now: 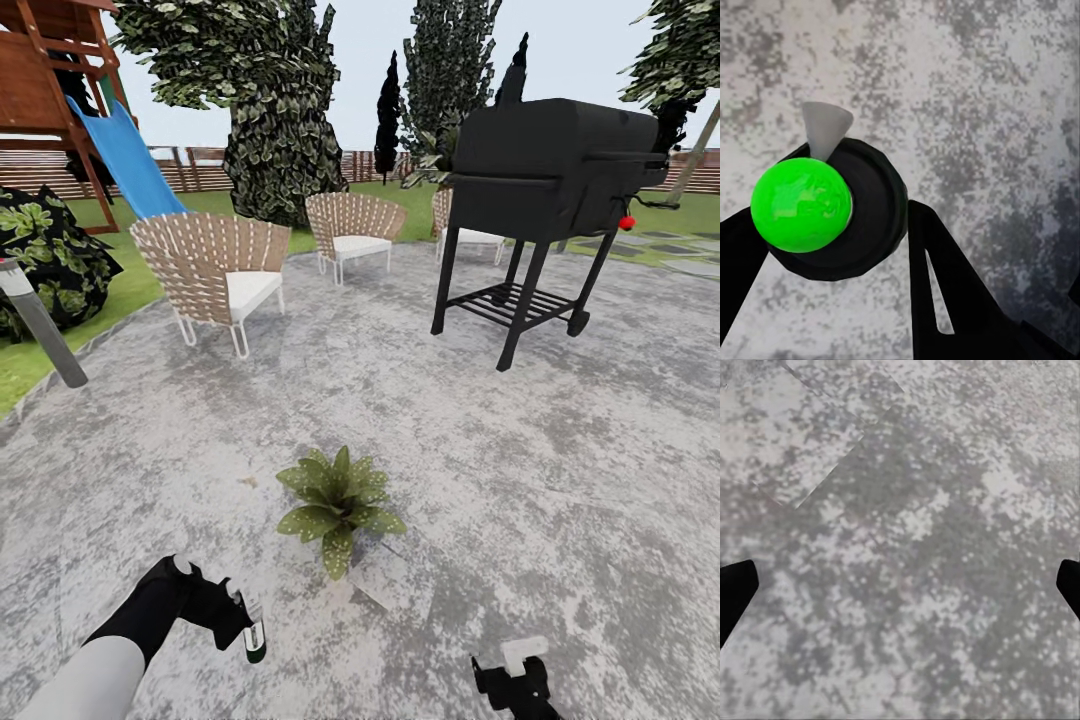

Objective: Pick up the pesticide atomizer in the garden and spray insectifuge to fully cover both potted plants in the garden.

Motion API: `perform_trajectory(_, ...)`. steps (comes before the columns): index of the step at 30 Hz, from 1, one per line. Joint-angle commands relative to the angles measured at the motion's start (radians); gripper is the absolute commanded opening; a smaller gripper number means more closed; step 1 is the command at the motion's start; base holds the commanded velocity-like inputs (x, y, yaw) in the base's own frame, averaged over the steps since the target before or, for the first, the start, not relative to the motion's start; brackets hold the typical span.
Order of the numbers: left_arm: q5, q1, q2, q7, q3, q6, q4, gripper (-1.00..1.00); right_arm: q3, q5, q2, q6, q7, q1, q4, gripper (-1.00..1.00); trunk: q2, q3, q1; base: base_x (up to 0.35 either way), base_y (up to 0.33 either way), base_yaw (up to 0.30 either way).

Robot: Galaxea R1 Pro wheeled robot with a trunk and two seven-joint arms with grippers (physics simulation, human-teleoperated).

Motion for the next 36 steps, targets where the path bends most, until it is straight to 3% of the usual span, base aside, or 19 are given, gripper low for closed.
perform_trajectory(1, -0.003, -0.001, -0.001, -0.007, 0.005, 0.01, -0.001, -1.0, 0.016, 0.016, 0.0, -0.002, -0.004, -0.001, -0.014, 1.0, 0.0, -0.001, 0.0, -0.007, 0.006, 0.0)
perform_trajectory(3, -0.003, -0.001, -0.002, -0.007, 0.005, 0.01, -0.001, -1.0, 0.028, 0.066, -0.004, 0.0, -0.001, -0.001, -0.086, 1.0, 0.0, -0.001, 0.0, -0.003, 0.003, 0.0)
perform_trajectory(6, -0.002, -0.001, -0.004, -0.006, 0.005, 0.01, 0.0, -1.0, 0.035, 0.203, -0.007, 0.006, 0.02, 0.0, -0.228, 1.0, 0.0, -0.001, 0.0, 0.0, 0.0, 0.0)
perform_trajectory(8, -0.002, -0.001, -0.004, -0.007, 0.004, 0.01, 0.001, -1.0, 0.036, 0.291, -0.006, 0.019, 0.112, -0.012, -0.257, 1.0, 0.0, -0.001, 0.0, 0.0, 0.0, 0.0)
perform_trajectory(10, -0.002, -0.001, -0.005, -0.007, 0.003, -0.005, 0.003, -1.0, 0.036, 0.35, -0.006, 0.093, 0.286, -0.052, -0.282, 1.0, 0.0, -0.001, 0.0, 0.0, 0.0, 0.0)
perform_trajectory(14, -0.009, -0.002, 0.003, -0.017, -0.002, -0.101, 0.047, -1.0, 0.037, 0.372, -0.008, 0.15, 0.492, -0.093, -0.346, 1.0, 0.0, -0.001, 0.0, 0.0, 0.0, 0.0)
perform_trajectory(17, -0.037, -0.015, 0.004, -0.027, -0.016, -0.111, 0.057, -1.0, 0.037, 0.374, -0.008, 0.156, 0.602, -0.099, -0.406, 1.0, 0.0, -0.001, 0.0, 0.0, 0.0, 0.0)
perform_trajectory(19, -0.075, -0.019, 0.004, -0.047, -0.039, -0.11, 0.058, -1.0, 0.037, 0.374, -0.009, 0.158, 0.67, -0.102, -0.441, 1.0, 0.0, -0.001, 0.0, 0.0, 0.0, 0.0)
perform_trajectory(20, -0.11, -0.02, 0.0, -0.067, -0.051, -0.11, 0.053, -1.0, 0.037, 0.375, -0.009, 0.161, 0.702, -0.105, -0.458, 1.0, 0.0, -0.001, 0.0, 0.0, 0.0, 0.0)
perform_trajectory(22, -0.143, -0.021, -0.005, -0.081, -0.057, -0.106, 0.049, -1.0, 0.037, 0.374, -0.009, 0.17, 0.719, -0.111, -0.467, 1.0, 0.0, -0.001, 0.0, 0.0, 0.0, 0.0)
perform_trajectory(26, -0.16, -0.022, -0.006, -0.087, -0.06, -0.083, 0.045, -1.0, 0.041, 0.374, -0.005, 0.177, 0.738, -0.114, -0.468, 1.0, 0.0, -0.001, 0.0, 0.0, 0.0, 0.0)
perform_trajectory(29, -0.168, -0.023, -0.009, -0.088, -0.061, -0.08, 0.044, -1.0, 0.061, 0.381, 0.004, 0.179, 0.824, -0.115, -0.471, 1.0, 0.0, -0.001, 0.0, 0.0, 0.0, 0.0)
perform_trajectory(32, -0.206, -0.025, -0.021, -0.088, -0.061, -0.078, 0.043, -1.0, 0.068, 0.386, 0.024, 0.178, 0.865, -0.12, -0.473, 1.0, 0.0, -0.001, 0.0, 0.0, 0.0, 0.0)
perform_trajectory(33, -0.218, -0.027, -0.023, -0.088, -0.061, -0.075, 0.043, -1.0, 0.068, 0.386, 0.027, 0.178, 0.871, -0.121, -0.473, -1.0, 0.0, -0.001, 0.0, 0.0, 0.0, 0.0)
perform_trajectory(36, -0.235, -0.033, -0.025, -0.088, -0.06, -0.057, 0.044, -1.0, 0.069, 0.386, 0.043, 0.178, 0.885, -0.122, -0.476, -1.0, 0.0, -0.001, 0.0, 0.0, 0.0, 0.0)
